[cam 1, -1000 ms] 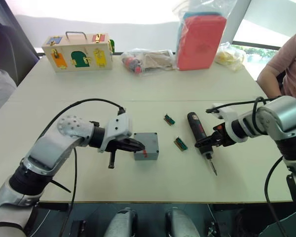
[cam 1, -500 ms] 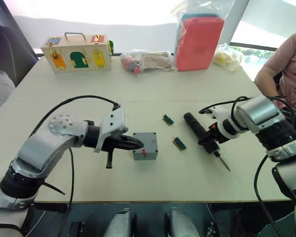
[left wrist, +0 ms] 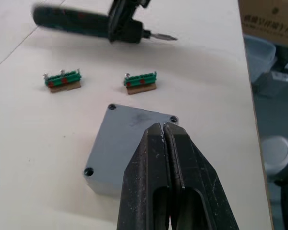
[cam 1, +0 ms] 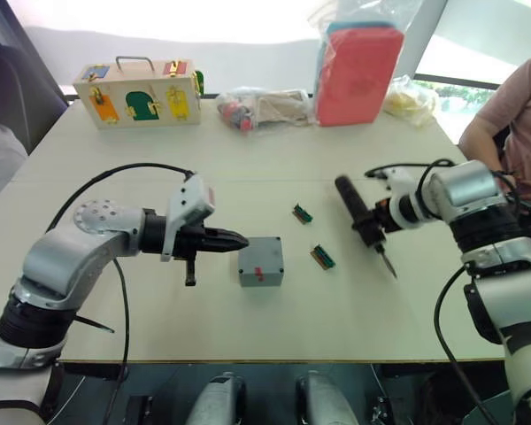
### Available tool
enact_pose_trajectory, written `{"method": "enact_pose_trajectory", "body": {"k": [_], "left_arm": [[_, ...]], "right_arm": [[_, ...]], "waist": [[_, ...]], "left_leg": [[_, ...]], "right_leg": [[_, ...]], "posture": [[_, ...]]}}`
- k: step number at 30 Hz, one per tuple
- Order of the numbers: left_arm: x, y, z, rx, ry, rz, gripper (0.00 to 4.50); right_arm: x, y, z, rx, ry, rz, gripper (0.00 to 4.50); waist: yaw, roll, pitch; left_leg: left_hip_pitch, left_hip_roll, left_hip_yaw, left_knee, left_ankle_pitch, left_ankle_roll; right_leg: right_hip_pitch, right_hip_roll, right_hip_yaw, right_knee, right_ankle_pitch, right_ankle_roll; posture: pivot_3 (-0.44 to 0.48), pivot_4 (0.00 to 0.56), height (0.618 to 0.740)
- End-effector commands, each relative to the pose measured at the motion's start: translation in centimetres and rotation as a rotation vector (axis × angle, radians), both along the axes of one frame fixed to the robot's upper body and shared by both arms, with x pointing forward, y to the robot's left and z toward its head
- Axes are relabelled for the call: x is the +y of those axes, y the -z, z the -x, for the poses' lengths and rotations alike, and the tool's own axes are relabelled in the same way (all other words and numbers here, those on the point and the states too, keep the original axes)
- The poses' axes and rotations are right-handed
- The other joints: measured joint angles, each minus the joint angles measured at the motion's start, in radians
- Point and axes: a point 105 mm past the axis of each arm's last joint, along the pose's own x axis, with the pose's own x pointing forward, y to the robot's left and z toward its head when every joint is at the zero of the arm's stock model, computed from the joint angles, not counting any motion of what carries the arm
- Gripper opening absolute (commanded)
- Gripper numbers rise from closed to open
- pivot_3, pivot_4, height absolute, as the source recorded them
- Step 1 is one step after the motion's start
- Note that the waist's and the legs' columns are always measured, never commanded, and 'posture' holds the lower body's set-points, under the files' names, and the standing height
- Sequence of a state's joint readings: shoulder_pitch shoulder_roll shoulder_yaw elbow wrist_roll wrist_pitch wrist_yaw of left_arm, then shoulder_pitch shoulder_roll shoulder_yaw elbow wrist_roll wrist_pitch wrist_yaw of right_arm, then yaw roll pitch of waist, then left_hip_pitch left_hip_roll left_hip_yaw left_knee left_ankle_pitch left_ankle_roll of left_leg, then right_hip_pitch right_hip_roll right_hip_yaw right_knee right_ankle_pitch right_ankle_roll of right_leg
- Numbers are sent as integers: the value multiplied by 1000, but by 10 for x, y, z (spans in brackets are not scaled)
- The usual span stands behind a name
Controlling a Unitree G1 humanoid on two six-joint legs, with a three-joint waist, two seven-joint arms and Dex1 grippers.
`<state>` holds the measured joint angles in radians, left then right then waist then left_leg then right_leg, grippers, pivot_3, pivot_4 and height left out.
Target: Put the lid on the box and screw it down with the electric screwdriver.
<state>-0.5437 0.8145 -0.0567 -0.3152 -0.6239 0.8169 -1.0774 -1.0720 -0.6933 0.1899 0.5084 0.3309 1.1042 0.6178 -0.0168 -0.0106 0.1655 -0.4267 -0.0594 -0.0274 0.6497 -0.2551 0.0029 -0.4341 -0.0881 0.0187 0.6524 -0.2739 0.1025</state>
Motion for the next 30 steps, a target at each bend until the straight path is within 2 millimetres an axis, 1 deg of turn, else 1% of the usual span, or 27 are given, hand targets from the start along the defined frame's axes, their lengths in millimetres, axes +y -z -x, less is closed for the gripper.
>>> {"method": "enact_pose_trajectory", "body": {"k": [1,2,3,4,5,6,8,9,10,11,13,15,17,21,24,27,30], "left_arm": [[7,-4,-4,20,-33,52,0],[7,-3,-5,27,-35,54,0],[7,-3,-5,32,-34,55,0],[4,-3,-5,36,-33,58,0],[3,-3,-6,39,-33,61,0],[2,-1,-6,38,-33,51,0],[0,7,-7,34,-30,17,0],[0,11,-7,37,-28,9,0],[-1,13,-8,44,-26,12,0],[-3,15,-9,49,-23,14,0],[-7,19,-11,50,-12,4,0],[-11,22,-12,50,-1,2,0],[-15,25,-15,35,-1,-3,0],[-21,37,-21,9,-1,-48,0],[-24,44,-22,9,10,-56,0],[-22,58,-25,18,19,-100,0],[-23,63,-25,23,25,-103,0]], "right_arm": [[40,-122,7,-631,-187,-212,1816],[50,-140,20,-773,-228,-293,1816],[55,-151,31,-866,-246,-344,1816],[66,-149,42,-907,-286,-330,1816],[74,-144,48,-920,-312,-312,1816],[88,-136,58,-929,-362,-311,1816],[112,-128,81,-962,-448,-430,1816],[120,-126,91,-971,-464,-510,1816],[125,-121,95,-968,-453,-561,1816],[130,-112,95,-955,-434,-582,1816],[143,-95,99,-930,-448,-564,1816],[151,-85,103,-909,-469,-561,1816],[155,-77,106,-890,-483,-561,1816],[155,-60,105,-854,-472,-546,1816],[156,-54,104,-840,-464,-535,1816],[152,-45,98,-815,-431,-525,1816],[151,-40,95,-804,-420,-517,1816]], "waist": [[-1,0,0],[-3,0,0],[-4,0,0],[-5,0,0],[-3,0,0],[-1,0,0],[3,-1,0],[3,-1,-1],[2,-1,0],[2,0,0],[5,0,0],[8,0,0],[6,0,0],[3,0,0],[2,0,0],[3,0,0],[4,0,0]], "left_leg": [[-3,1,0,0,1,-1],[-5,1,0,-1,1,-2],[-5,3,0,-2,1,-2],[-6,3,0,-2,1,-2],[-6,4,0,-3,1,-2],[-6,4,-1,-2,1,-2],[-6,3,-1,1,1,-2],[-6,3,-1,5,1,-2],[-5,3,-1,6,1,-1],[-4,2,-1,9,-3,6],[1,2,-2,11,-3,6],[2,2,-2,12,-3,6],[1,2,-3,12,-4,6],[1,2,-2,12,-2,3],[1,2,-2,12,-3,5],[2,2,-2,12,-4,7],[2,2,-2,12,-4,6]], "right_leg": [[-4,1,0,1,0,0],[-7,1,-1,4,0,0],[-8,2,-1,5,0,0],[-8,3,-1,6,0,0],[-9,4,0,6,0,0],[-8,4,-1,7,0,0],[-6,4,0,8,0,0],[-4,4,0,7,0,0],[-3,3,0,6,0,0],[-1,4,0,7,0,0],[4,5,0,9,1,-1],[4,6,0,9,1,-1],[4,6,0,10,0,-1],[4,6,0,9,0,-1],[4,6,0,9,0,-1],[4,7,-1,10,0,-1],[4,7,-1,10,0,-1]], "posture": [[0,150,738],[0,150,738],[0,150,738],[0,150,738],[0,150,738],[0,150,738],[0,150,738],[0,150,738],[0,150,738],[0,150,738],[0,150,738],[0,150,738],[0,150,738],[0,150,738],[0,150,738],[0,150,738],[0,150,738]]}}
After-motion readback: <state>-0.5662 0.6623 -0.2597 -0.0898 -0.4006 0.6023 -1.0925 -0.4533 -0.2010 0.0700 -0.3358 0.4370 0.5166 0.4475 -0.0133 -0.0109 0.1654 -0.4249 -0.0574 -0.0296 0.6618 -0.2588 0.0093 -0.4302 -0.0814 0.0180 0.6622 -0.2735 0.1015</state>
